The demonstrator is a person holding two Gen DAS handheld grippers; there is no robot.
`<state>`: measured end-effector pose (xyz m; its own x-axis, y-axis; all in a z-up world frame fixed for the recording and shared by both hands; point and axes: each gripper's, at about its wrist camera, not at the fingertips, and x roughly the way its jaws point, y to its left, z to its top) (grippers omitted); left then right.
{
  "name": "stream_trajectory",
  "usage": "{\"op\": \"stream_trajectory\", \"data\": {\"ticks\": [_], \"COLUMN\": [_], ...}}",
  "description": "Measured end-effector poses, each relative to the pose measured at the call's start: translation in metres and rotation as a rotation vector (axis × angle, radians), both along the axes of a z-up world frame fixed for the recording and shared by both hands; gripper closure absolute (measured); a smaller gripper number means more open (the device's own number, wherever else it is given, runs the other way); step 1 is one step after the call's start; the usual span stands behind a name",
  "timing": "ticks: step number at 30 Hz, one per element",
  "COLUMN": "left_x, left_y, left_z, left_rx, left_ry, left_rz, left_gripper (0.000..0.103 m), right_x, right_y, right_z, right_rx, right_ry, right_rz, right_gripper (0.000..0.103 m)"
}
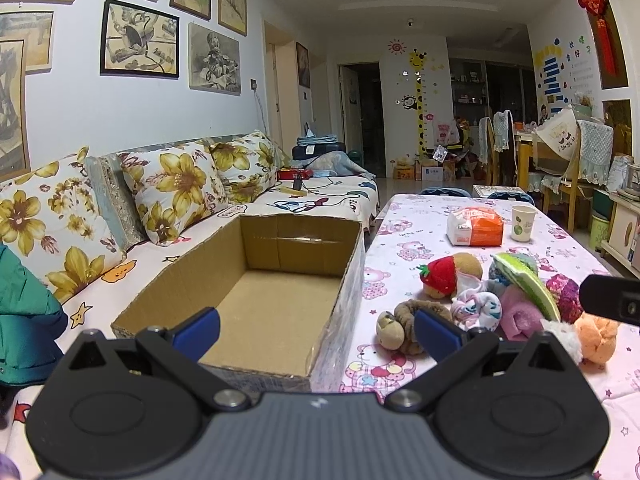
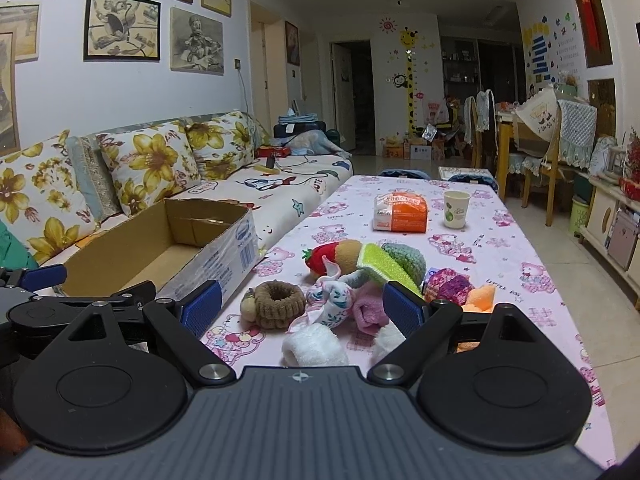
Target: Organize soft objects
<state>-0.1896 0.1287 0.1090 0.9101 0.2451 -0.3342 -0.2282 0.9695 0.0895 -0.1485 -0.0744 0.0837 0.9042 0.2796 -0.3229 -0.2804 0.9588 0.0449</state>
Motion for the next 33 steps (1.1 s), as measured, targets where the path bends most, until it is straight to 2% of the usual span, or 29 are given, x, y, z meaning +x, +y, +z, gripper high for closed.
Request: {"op": "stream_trajectory", "data": {"ticks": [10, 18, 26, 33], "left_x": [0.001, 0.006, 0.014, 0.030], "left_y": [-0.010, -0.023, -0.045, -0.071], "left_z": [-0.002, -0.011, -0.027, -0.045], "left_rx": [0.013, 0.019, 0.032, 0.064], "left_ry": [0.008, 0.024, 0.042, 0.062], "left_rz": [-0.011, -0.066, -0.175, -0.319], "left_gripper": [0.001, 0.001, 0.001, 0.001], "right_x": [0.000, 0.004, 0.016, 0.035], "right_y": [-0.007, -0.021, -0.050, -0.074], "right_z": [-0.006, -0.011, -0.021, -0.034], "right_rx": [0.001, 0.039, 0.090, 0.138], "right_ry": [-0.012, 0.004, 0.050, 0.122], "right_rz": [-0.006, -0.025, -0.099, -0.173], "right_gripper": [0.000, 0.000, 0.000, 0.000]}}
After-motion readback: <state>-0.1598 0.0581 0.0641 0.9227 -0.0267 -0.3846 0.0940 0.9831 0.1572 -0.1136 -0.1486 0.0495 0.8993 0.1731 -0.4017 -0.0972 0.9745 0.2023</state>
